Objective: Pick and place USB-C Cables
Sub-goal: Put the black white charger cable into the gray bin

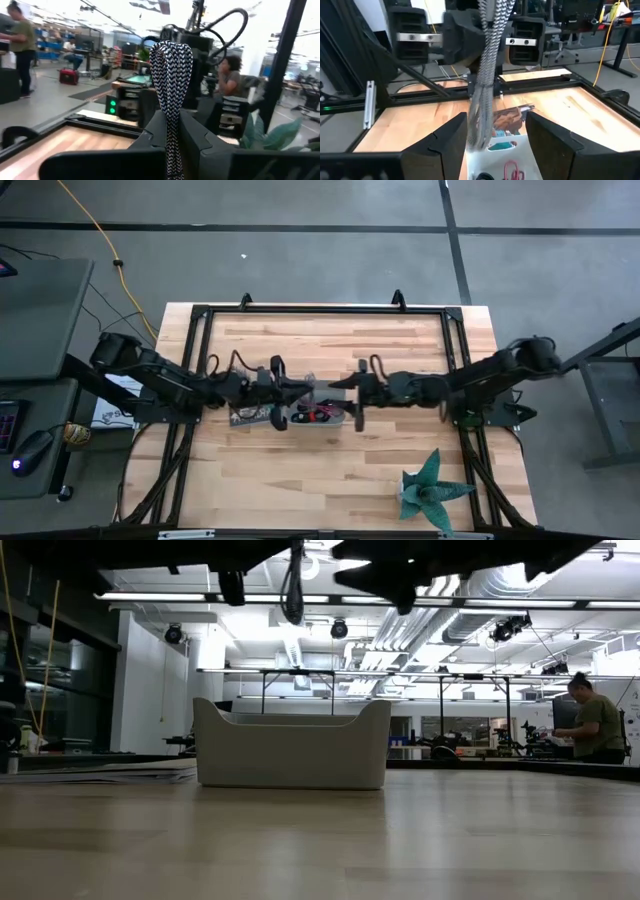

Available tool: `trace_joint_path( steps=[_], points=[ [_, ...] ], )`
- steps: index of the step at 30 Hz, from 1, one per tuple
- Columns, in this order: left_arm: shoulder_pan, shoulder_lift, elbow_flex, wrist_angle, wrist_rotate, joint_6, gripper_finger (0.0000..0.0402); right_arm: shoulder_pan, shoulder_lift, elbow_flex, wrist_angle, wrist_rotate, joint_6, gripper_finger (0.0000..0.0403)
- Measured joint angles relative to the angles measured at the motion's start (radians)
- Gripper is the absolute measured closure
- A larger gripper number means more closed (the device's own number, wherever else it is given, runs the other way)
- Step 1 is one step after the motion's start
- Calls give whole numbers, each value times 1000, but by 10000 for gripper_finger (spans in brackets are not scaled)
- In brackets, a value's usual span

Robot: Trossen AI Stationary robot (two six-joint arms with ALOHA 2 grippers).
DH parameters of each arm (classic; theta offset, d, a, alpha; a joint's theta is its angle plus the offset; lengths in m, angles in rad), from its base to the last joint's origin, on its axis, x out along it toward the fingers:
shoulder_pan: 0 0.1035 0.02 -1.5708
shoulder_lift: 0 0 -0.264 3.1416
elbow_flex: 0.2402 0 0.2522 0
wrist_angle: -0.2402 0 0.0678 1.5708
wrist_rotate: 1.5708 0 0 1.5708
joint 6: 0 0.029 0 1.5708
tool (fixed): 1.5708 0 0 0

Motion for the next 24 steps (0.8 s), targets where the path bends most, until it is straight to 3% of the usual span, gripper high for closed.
trace_joint_path(
  steps=[4, 9, 24],
  points=[
    [-7, 29, 30, 1, 2, 4, 401, -4, 77, 53, -8, -7, 11, 208],
    [-20, 45, 53, -3, -2, 30, 401, -4, 125, 92, -3, -89, 15, 208],
    [-38, 51, 59, 25, -9, 35, 401, -4, 137, 107, 63, -89, 69, 208]
  ],
)
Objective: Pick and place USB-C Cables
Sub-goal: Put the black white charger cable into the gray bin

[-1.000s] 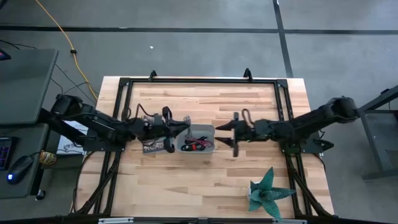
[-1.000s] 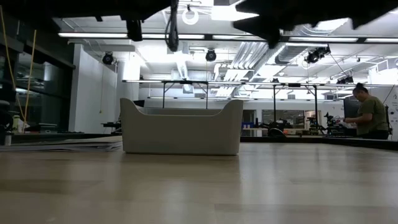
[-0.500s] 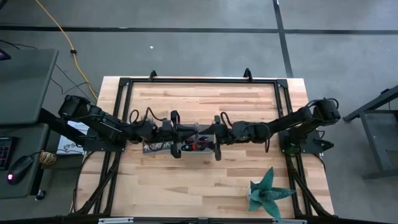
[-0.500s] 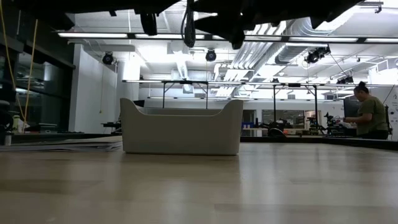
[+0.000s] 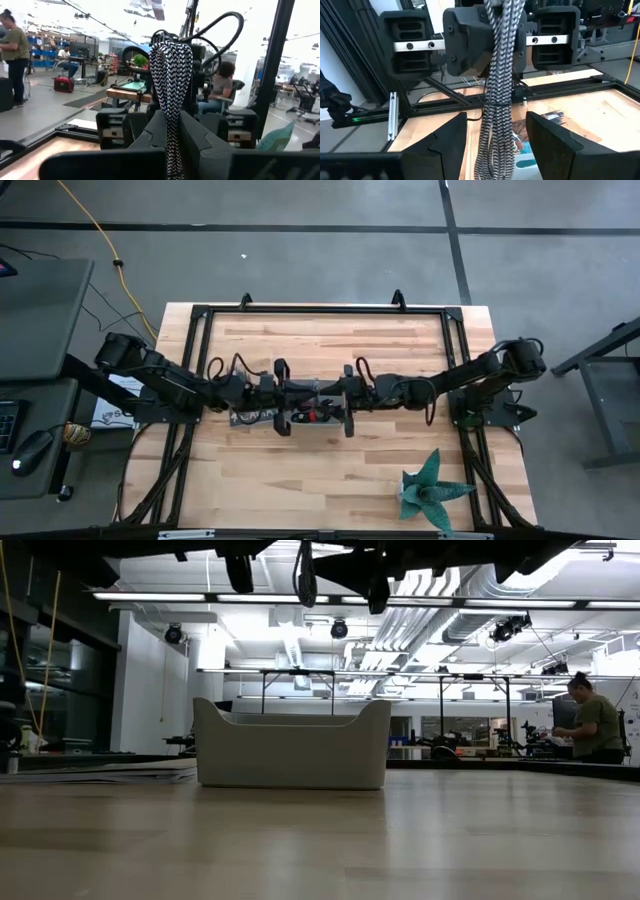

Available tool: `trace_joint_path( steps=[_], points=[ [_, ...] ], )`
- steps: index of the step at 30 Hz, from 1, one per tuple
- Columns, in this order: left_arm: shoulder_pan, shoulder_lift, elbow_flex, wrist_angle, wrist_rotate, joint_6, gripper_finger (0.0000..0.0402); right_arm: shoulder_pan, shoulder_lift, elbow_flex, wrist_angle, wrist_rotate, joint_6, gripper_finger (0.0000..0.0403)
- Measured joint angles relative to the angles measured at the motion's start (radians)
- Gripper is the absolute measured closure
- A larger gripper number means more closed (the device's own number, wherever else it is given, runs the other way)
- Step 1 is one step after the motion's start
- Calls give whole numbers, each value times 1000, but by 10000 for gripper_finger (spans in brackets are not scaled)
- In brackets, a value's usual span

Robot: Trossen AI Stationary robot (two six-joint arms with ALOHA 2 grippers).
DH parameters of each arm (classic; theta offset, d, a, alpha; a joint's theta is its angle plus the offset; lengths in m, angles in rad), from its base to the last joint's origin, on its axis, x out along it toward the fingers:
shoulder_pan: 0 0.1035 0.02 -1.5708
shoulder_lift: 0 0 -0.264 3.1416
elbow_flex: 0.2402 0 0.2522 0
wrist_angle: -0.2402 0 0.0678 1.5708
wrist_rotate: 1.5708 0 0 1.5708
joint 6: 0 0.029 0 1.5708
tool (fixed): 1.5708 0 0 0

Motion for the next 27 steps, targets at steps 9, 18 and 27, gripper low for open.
trace_joint_path(
  steps=[9, 18, 27],
  points=[
    [4, 77, 0, 111, 19, 0, 401, 0, 26, -1, 46, -21, 19, 208],
    [4, 72, 0, 109, 17, 2, 401, 0, 26, -1, 41, -22, 24, 272],
    [4, 72, 0, 77, 11, 3, 368, -18, 25, -1, 2, -27, 22, 376]
  ],
)
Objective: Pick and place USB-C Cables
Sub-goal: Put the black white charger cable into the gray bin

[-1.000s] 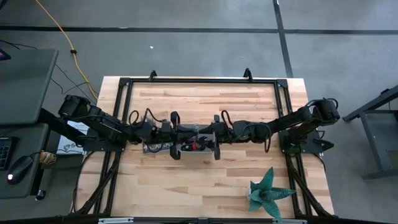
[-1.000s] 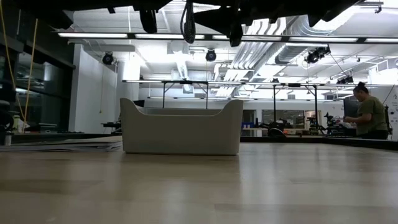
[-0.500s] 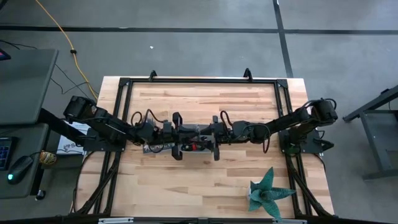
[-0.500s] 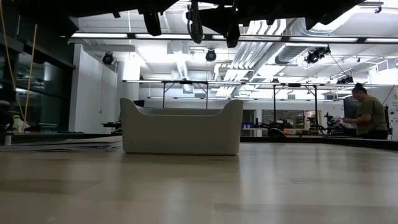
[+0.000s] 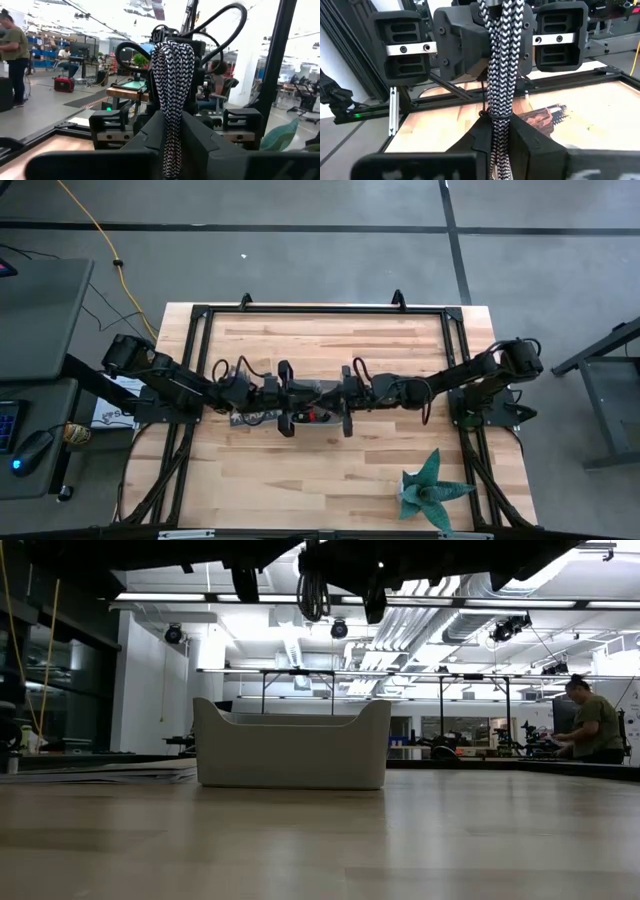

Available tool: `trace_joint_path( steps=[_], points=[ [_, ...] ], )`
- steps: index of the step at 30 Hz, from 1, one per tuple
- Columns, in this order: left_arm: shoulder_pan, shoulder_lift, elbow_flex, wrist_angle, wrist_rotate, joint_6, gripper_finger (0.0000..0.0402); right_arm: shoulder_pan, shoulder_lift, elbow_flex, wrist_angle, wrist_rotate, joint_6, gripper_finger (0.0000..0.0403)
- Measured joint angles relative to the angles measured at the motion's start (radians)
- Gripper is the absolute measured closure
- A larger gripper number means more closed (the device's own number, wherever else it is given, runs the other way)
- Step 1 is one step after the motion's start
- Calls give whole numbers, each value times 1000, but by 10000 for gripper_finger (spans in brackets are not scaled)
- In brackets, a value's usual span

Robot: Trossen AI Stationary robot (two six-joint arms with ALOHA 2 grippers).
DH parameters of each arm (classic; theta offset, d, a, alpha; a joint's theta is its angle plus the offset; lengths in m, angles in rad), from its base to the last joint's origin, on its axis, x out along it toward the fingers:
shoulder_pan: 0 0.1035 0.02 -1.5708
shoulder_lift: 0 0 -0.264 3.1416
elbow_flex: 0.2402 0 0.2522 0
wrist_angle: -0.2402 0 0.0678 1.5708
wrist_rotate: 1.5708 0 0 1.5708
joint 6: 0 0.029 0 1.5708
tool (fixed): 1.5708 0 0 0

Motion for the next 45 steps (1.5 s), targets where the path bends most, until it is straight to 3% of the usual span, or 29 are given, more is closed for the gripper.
trace_joint_path(
  steps=[6, 16, 21, 27, 32, 42, 45],
  points=[
    [0, -83, 0, -168, -18, 1, 320, -6, -66, -1, -110, 44, -4, 391],
    [-30, -457, -43, -650, -239, 1, 244, 73, -266, -77, -317, 379, -55, 394],
    [-55, -605, -170, -596, -339, 36, 234, 93, -392, -170, -299, 439, -50, 394],
    [-57, -710, -286, -487, -276, 35, 233, 104, -457, -230, -231, 408, -61, 394],
    [-57, -720, -290, -481, -185, 35, 233, 103, -454, -231, -231, 384, -67, 395],
    [-57, -719, -290, -482, -184, 53, 234, 104, -454, -230, -230, 385, -41, 395],
    [-57, -719, -290, -481, -188, 53, 233, 104, -433, -224, -235, 443, -15, 396]
  ],
)
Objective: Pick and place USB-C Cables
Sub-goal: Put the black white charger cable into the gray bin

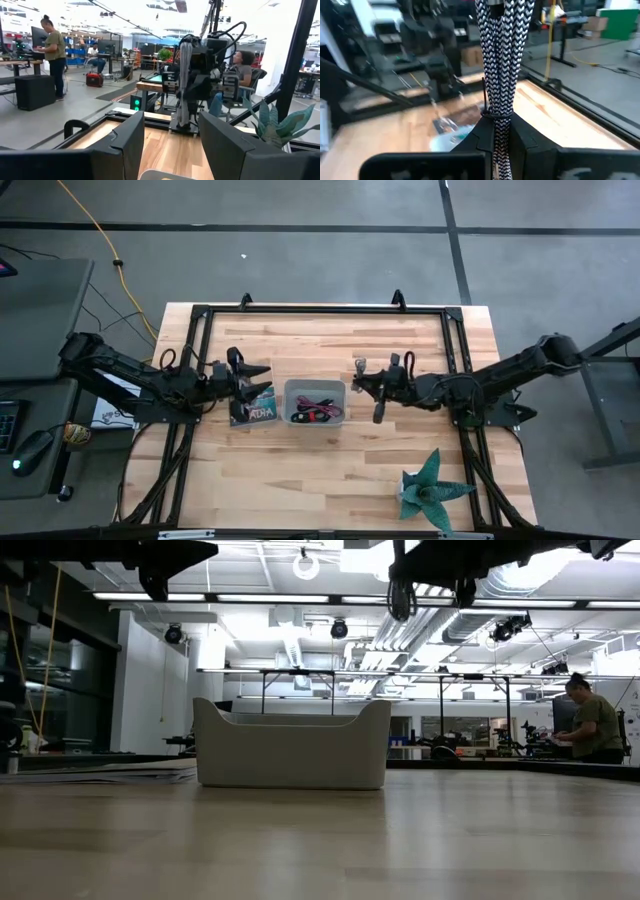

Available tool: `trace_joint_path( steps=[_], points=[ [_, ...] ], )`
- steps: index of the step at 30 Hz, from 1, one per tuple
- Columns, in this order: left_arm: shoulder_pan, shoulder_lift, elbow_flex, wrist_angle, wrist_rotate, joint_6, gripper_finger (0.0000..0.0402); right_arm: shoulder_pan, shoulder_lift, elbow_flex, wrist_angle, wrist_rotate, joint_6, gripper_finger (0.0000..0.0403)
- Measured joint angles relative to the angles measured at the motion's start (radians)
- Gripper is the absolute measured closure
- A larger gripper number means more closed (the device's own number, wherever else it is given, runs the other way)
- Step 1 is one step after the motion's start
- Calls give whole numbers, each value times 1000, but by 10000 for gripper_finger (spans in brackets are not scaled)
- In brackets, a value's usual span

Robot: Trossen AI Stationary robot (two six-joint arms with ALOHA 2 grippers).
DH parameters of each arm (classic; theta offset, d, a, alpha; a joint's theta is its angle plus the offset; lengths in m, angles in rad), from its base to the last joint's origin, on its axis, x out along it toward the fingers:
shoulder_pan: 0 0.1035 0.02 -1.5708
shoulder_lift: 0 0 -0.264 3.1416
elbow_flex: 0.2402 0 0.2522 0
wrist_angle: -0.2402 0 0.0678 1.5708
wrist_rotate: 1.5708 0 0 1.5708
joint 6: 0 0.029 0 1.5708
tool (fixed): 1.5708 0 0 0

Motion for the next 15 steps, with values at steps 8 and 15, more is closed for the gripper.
trace_joint_path(
  steps=[8, 15],
  points=[
    [2, 0, 0, 7, -6, 0, 234, -13, 203, 185, -154, -50, -17, 396],
    [2, 0, 0, 1, -6, -1, 234, -41, 429, 426, -422, -132, -12, 395]
  ],
)
